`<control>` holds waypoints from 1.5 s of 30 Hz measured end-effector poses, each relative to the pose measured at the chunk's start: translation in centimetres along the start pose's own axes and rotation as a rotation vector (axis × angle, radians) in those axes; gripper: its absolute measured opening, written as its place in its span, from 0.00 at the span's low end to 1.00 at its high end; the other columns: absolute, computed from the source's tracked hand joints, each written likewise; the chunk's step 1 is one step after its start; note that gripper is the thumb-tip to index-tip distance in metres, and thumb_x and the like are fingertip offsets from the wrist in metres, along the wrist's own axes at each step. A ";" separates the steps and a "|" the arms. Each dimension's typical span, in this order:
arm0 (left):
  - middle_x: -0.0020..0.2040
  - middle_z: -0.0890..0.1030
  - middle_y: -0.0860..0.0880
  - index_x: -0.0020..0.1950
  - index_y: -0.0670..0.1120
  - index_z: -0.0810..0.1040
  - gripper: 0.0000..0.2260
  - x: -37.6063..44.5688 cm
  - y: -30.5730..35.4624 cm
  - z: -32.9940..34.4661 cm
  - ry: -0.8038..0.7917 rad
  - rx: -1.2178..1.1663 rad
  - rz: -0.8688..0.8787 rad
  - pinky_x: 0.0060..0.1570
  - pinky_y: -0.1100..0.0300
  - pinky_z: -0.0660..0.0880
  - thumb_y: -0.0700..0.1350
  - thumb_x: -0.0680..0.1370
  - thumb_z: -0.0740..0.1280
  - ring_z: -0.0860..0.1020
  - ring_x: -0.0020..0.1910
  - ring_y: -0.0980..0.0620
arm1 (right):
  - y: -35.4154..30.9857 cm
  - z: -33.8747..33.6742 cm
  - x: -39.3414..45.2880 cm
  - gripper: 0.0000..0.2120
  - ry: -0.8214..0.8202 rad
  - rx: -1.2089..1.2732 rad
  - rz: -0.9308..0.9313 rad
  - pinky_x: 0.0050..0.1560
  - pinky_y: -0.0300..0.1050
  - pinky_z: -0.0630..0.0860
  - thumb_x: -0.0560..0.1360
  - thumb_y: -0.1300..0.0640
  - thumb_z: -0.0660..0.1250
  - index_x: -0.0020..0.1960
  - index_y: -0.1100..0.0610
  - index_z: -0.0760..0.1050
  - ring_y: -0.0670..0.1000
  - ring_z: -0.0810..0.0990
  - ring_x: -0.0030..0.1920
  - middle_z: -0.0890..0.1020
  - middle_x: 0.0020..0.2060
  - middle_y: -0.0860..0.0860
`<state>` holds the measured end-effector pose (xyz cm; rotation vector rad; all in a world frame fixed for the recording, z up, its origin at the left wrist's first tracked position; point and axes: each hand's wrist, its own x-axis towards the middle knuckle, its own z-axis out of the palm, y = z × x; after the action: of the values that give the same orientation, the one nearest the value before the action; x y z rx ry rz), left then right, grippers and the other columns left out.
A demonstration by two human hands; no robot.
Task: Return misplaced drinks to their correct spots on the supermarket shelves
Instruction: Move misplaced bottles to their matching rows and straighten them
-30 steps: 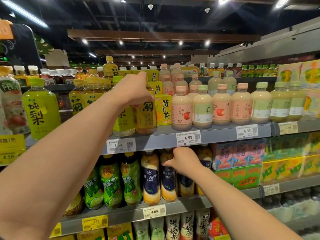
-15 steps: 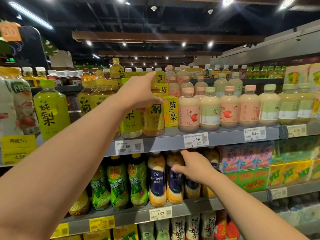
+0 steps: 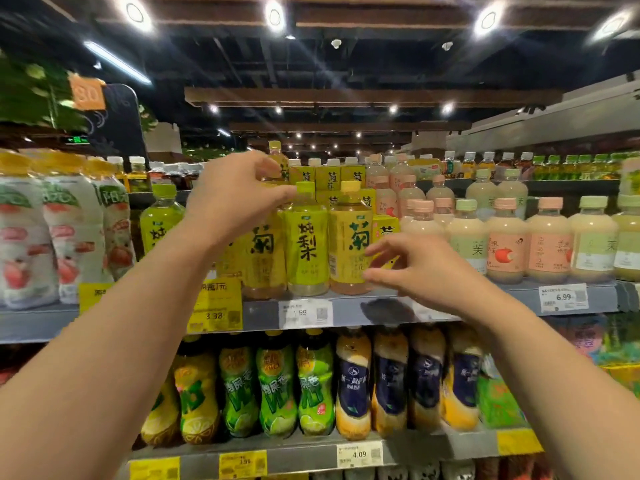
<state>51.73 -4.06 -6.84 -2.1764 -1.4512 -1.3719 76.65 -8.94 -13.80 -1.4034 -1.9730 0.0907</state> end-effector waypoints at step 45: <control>0.61 0.80 0.55 0.67 0.53 0.75 0.26 -7.4 -11.5 -4.6 0.059 -0.019 -0.113 0.52 0.55 0.76 0.64 0.73 0.69 0.80 0.54 0.52 | -13.7 -0.2 4.4 0.44 0.319 -0.088 -0.202 0.51 0.44 0.73 0.60 0.42 0.81 0.71 0.45 0.66 0.49 0.76 0.54 0.75 0.52 0.45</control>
<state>39.04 -5.64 -13.62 -2.0748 -1.5667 -1.4791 65.03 -10.84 -5.45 -1.1798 -1.8539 -0.2975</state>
